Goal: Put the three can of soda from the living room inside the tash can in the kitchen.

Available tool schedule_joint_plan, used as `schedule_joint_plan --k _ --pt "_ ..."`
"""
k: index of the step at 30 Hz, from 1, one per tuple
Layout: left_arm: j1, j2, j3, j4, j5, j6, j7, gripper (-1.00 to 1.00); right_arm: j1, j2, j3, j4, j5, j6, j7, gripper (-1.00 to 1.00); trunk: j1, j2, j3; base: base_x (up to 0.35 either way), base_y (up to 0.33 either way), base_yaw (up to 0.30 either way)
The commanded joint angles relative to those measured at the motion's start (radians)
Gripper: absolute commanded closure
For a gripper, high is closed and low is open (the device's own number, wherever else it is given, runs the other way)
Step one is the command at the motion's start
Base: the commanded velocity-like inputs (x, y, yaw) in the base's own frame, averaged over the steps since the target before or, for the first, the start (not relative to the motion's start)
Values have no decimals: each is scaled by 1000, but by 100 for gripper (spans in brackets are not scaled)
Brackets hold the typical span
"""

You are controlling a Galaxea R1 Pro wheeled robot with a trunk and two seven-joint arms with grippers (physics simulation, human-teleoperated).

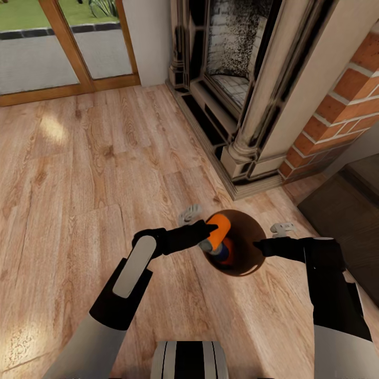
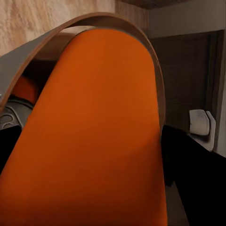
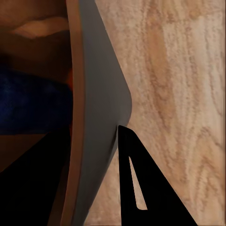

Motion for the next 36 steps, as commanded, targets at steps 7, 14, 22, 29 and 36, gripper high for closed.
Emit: schedule_joint_plan --k 7,14,22,29,36 --pt "0 0 0 24 -20 2 3 100 -1 6 1 0 -63 22 5 100 0 0 0 0 0 0" --pt "0 0 0 35 -21 -52 3 100 -7 6 1 0 -63 43 40 100 0 0 0 0 0 0" --pt "-5 0 -1 12 29 -55 3 100 -8 5 1 0 -63 43 43 100 0 0 0 0 0 0" --pt "-22 0 -5 -37 68 -39 53 100 -8 2 1 0 -63 43 43 100 0 0 0 0 0 0" --pt "-24 0 -29 -64 102 -11 139 100 -8 2 1 0 -63 43 43 100 0 0 0 0 0 0"
